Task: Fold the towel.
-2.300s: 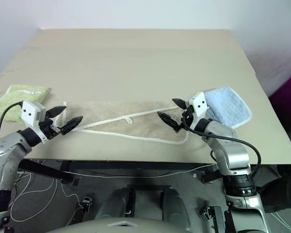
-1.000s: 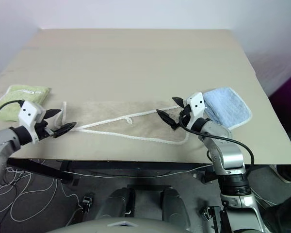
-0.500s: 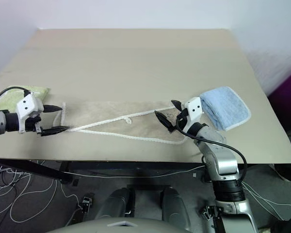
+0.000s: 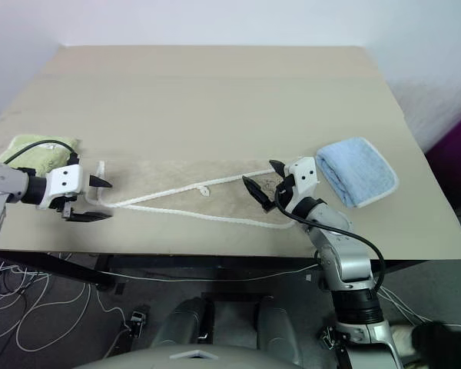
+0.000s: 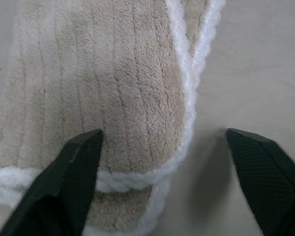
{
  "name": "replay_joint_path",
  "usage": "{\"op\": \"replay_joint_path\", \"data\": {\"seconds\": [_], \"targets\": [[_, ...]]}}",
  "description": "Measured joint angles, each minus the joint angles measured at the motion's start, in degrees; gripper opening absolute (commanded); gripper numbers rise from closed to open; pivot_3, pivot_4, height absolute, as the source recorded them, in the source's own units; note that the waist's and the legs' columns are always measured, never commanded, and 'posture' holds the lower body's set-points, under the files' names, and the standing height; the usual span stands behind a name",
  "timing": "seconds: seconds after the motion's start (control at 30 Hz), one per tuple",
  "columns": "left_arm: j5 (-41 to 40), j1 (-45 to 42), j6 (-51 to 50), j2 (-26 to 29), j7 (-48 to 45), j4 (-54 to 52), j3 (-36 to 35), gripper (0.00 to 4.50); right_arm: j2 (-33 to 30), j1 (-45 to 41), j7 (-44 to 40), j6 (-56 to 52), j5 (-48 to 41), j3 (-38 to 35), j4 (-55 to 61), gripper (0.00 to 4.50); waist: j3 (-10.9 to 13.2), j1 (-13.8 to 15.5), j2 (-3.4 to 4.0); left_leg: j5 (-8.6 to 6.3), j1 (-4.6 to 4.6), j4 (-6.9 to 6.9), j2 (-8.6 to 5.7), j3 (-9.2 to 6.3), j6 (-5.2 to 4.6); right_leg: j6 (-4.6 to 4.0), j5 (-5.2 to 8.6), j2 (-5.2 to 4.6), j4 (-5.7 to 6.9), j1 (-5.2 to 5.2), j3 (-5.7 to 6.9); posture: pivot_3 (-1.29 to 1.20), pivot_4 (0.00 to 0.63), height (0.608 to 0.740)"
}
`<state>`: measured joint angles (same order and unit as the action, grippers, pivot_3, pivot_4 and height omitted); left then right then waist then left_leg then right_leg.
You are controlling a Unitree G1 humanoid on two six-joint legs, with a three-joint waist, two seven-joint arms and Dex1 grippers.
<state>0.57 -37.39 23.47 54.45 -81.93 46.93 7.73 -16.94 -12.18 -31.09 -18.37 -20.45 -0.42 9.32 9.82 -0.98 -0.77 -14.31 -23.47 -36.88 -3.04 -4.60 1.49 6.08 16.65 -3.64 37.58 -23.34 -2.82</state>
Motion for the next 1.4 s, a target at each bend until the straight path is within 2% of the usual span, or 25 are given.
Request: {"op": "replay_joint_path", "data": {"seconds": [0.03,0.3,0.43,0.6,1.0,1.03,1.27,1.4], "targets": [[0.17,-0.18,0.71,-0.03,-0.08,0.48,0.1,2.62,-0.01,0.03,0.15,0.0,0.0,0.0,0.1,4.5,0.0,-0.01,0.0,0.0,0.0,0.0,0.0,0.0,0.0,0.0,0.0,0.0,0.02,0.0,0.0,0.0,0.15,0.74],[0.2,-0.63,2.35,-0.16,0.56,2.11,0.05,2.62,0.03,0.8,0.9,-0.03,0.0,0.05,0.82,4.5,0.0,-0.06,0.0,0.0,0.0,-0.03,0.01,-0.01,0.0,0.01,0.01,0.02,0.08,-0.01,0.0,0.0,0.15,0.74],[-0.46,-0.61,1.97,-0.16,1.24,2.45,-0.81,1.83,0.2,1.44,1.43,-0.12,-0.02,0.29,2.0,4.5,0.0,-0.07,0.0,0.0,0.0,-0.05,0.01,0.0,0.0,0.01,0.01,0.02,0.1,-0.02,0.0,0.0,0.15,0.74],[-4.81,1.24,-2.54,-0.13,0.88,-0.32,-4.7,0.25,0.7,2.9,2.07,-0.64,-0.04,0.96,2.95,4.5,0.0,-0.12,0.0,0.0,0.0,-0.08,0.01,0.0,-0.01,0.02,0.02,0.0,0.14,-0.02,-0.01,0.0,0.15,0.74],[-8.21,9.96,-11.09,2.19,0.9,-11.81,-8.54,0.25,1.21,2.88,2.23,-1.34,-0.08,1.79,3.33,4.5,0.0,-0.12,0.0,0.0,0.0,-0.1,0.02,-0.01,-0.01,0.02,0.02,-0.01,0.18,-0.03,-0.02,0.0,0.15,0.74],[-8.43,10.17,-11.65,2.2,0.92,-12.24,-8.62,0.12,1.21,2.63,2.16,-1.34,-0.08,1.81,3.29,4.5,0.0,-0.11,0.0,0.0,0.0,-0.1,0.02,-0.01,-0.01,0.02,0.02,-0.01,0.18,-0.03,-0.02,0.0,0.15,0.74],[-8.89,9.7,-13.25,1.48,3.31,-12.32,-9.19,0.12,1.1,1.95,1.74,-1.26,-0.03,1.87,2.6,4.5,0.0,-0.04,0.0,0.0,0.0,-0.11,0.01,0.0,-0.01,0.02,0.02,-0.01,0.18,-0.03,-0.01,0.0,0.15,0.74],[-9.0,9.38,-12.93,0.89,5.02,-12.26,-9.19,0.12,-3.16,-0.96,1.23,0.1,2.4,1.67,2.03,4.5,0.0,-0.07,0.0,0.0,0.0,-0.13,0.0,0.01,-0.01,0.02,0.02,-0.02,0.2,-0.04,-0.02,0.0,0.15,0.74]]}}
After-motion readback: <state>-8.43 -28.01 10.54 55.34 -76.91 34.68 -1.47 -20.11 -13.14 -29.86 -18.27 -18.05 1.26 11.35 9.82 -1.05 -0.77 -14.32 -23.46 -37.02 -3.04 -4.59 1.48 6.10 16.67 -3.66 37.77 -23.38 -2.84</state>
